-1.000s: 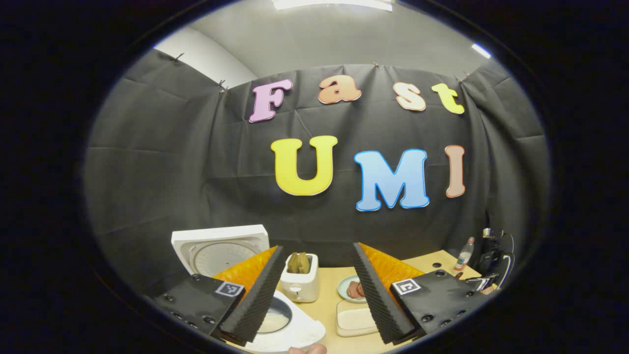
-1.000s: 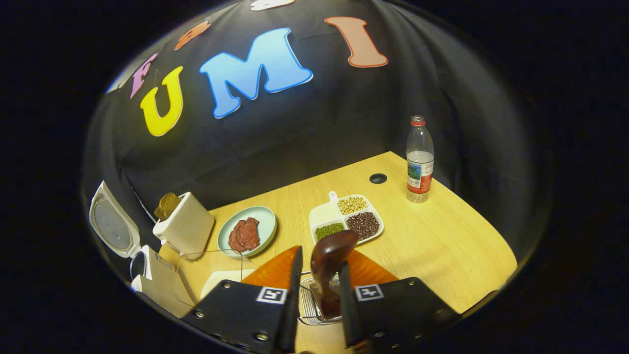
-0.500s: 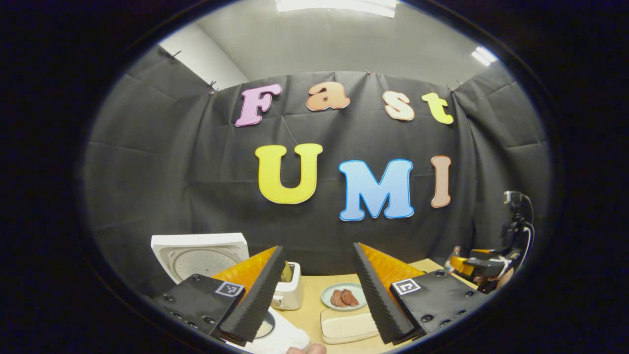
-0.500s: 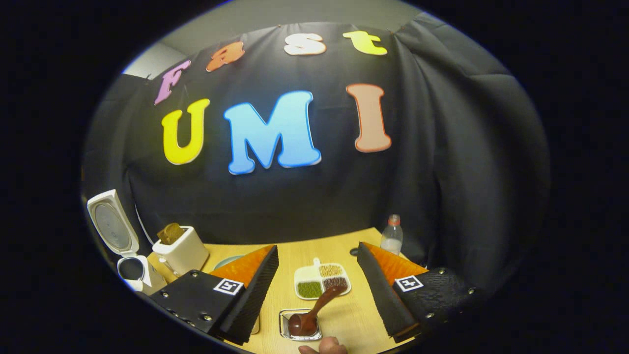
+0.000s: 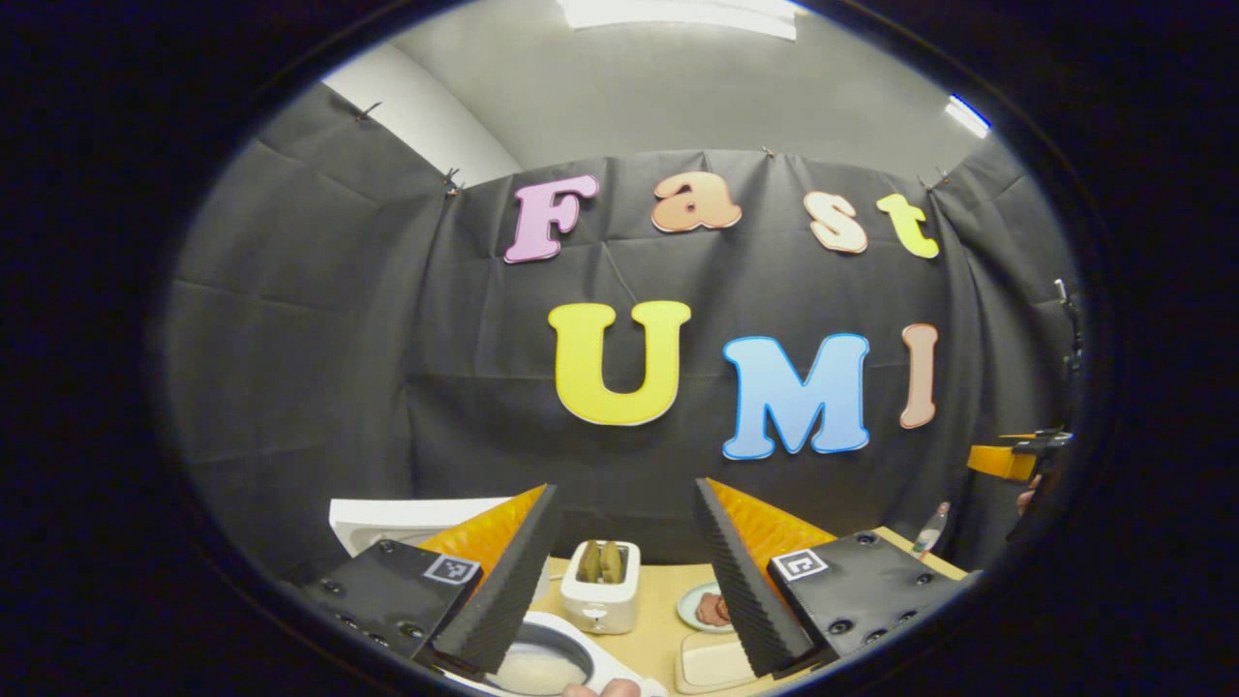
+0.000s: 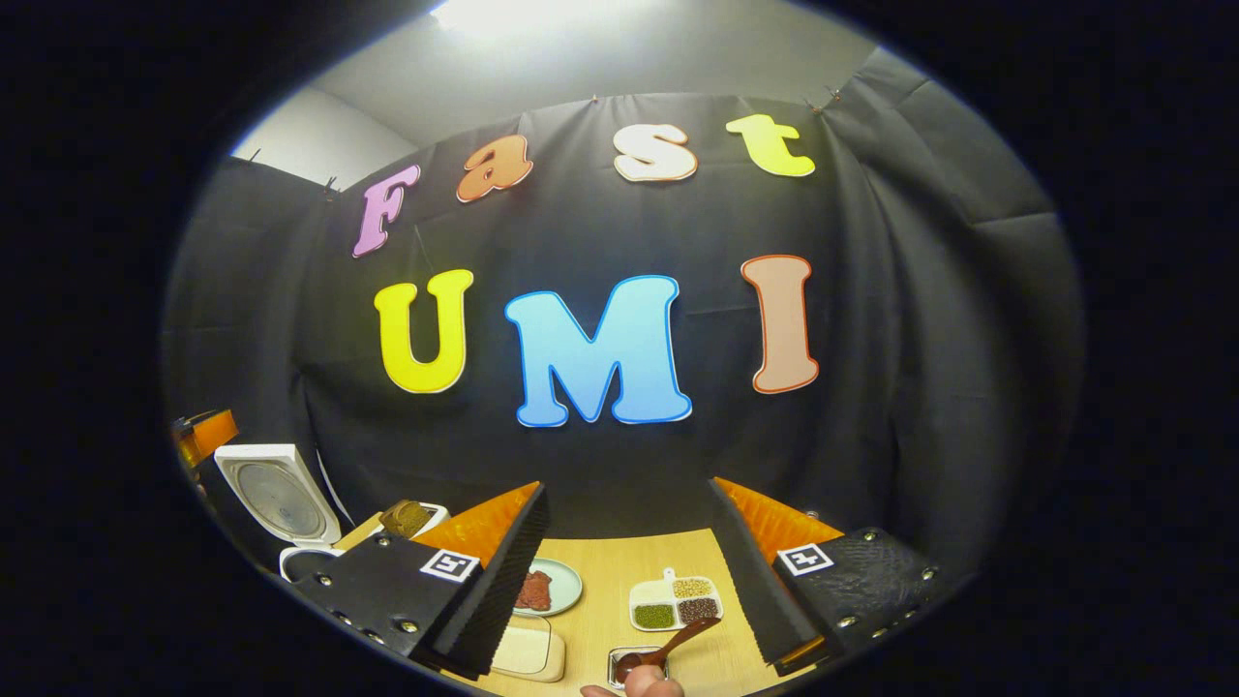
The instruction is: Close the left gripper, press the button to open the rice cooker; take a wooden spoon from the chopstick holder with the right hand, scoop a spoonful of rice and pour it into the rice cooker, then put the wooden spoon back into the chopstick holder.
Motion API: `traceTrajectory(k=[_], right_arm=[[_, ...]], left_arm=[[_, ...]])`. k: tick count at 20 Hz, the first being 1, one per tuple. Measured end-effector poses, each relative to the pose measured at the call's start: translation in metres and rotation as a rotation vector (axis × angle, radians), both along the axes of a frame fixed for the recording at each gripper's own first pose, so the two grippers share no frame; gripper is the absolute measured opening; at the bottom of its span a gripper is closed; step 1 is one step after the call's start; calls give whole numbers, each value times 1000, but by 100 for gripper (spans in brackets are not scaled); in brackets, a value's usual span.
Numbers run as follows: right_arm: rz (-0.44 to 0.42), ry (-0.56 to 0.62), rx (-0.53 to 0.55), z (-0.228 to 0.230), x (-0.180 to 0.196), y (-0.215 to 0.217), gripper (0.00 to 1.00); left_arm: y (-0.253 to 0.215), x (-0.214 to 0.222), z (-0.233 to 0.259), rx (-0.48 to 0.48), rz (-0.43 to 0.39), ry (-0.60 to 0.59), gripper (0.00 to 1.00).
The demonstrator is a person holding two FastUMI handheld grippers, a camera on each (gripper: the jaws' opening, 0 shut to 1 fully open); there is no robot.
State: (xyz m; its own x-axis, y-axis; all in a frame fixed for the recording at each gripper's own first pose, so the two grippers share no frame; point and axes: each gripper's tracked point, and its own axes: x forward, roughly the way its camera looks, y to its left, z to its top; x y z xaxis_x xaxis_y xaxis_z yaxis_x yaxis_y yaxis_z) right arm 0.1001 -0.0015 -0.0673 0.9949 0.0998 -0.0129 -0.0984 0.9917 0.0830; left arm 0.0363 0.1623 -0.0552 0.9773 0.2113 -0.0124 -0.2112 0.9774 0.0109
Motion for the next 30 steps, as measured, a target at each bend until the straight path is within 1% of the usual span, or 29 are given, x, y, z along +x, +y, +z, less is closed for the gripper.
traceTrajectory(k=[1,4,5,6,7,9,11,12,13,14,15,17,18,20,24,25,27,28,29,30], right_arm=[[4,1,5,1,0,2,96],[30,24,24,-5,2,13,96],[45,35,29,-9,2,18,96],[52,42,32,-12,2,21,96],[57,44,32,-13,3,23,96],[67,48,25,-14,6,27,96],[69,47,21,-13,9,28,96],[68,47,21,-13,11,29,96],[67,48,21,-14,12,29,96],[64,52,18,-15,14,28,96],[62,58,18,-17,16,28,96],[62,68,27,-19,20,29,97],[62,74,32,-20,22,30,97],[65,79,37,-22,23,32,96],[79,89,34,-26,28,37,96],[81,101,39,-30,28,38,96],[84,120,56,-35,28,38,96],[82,128,64,-38,28,37,96],[81,134,71,-40,28,36,96],[81,138,79,-41,28,36,96]], left_arm=[[14,4,5,7,19,-3,89],[58,17,19,2,74,-23,89],[74,22,23,-2,94,-33,94],[86,28,20,-13,99,-31,95],[101,33,19,-22,121,-25,96],[137,44,8,-34,177,-10,96],[171,53,-10,-47,235,31,96],[186,58,-21,-54,258,46,93],[198,64,-28,-69,272,59,96],[207,70,-34,-88,278,71,93],[214,76,-40,-103,280,83,96],[225,87,-53,-125,291,110,90],[230,91,-61,-124,297,126,90],[236,97,-75,-115,311,166,98],[235,99,-102,-125,317,232,90],[234,97,-105,-118,332,236,94],[234,99,-107,-84,334,236,94],[231,98,-105,-68,333,238,95],[228,96,-104,-74,337,231,99],[225,92,-105,-73,339,232,99]])
